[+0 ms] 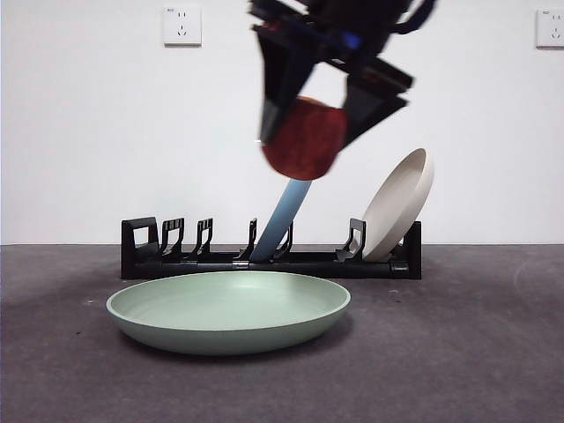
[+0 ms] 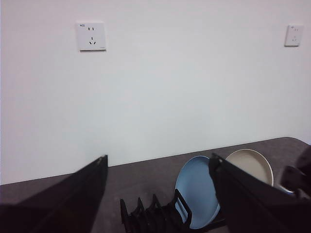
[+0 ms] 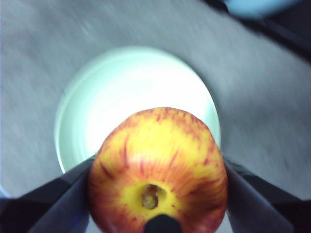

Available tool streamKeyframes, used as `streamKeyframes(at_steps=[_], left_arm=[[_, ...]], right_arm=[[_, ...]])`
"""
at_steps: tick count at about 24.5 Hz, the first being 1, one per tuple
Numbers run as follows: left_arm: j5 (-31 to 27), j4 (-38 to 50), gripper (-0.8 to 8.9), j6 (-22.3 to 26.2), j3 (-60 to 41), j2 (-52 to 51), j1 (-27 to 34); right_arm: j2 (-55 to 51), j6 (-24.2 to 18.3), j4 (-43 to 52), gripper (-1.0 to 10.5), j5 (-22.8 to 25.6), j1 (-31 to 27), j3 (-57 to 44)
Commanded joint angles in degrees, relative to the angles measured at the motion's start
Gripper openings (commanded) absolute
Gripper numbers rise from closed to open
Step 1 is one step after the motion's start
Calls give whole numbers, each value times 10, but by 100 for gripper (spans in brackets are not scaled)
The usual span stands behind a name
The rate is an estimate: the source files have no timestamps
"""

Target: Take the green plate from the plate rack,put the plate on the table,take the apple from the table,put the apple in the plate

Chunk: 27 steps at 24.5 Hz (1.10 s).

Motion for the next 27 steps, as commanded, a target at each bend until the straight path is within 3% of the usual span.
streamKeyframes(at_steps=[1,8,17,24,27], left_arm=[[-3,0,345,7,-4,-2,2],[-3,-9,345,17,-4,-2,2],[-3,-19,345,18,-4,-2,2],[-3,-35,345,17,-4,1,2],[-3,-38,345,17,-4,5,2]], right_arm=[[58,-7,0,-12,-2,12,30],[205,-12,-4,-12,-1,35,89],[269,-12,-19,29,2,37,89],[269,-11,-19,516,3,38,89],[269,-11,-18,541,3,40,89]])
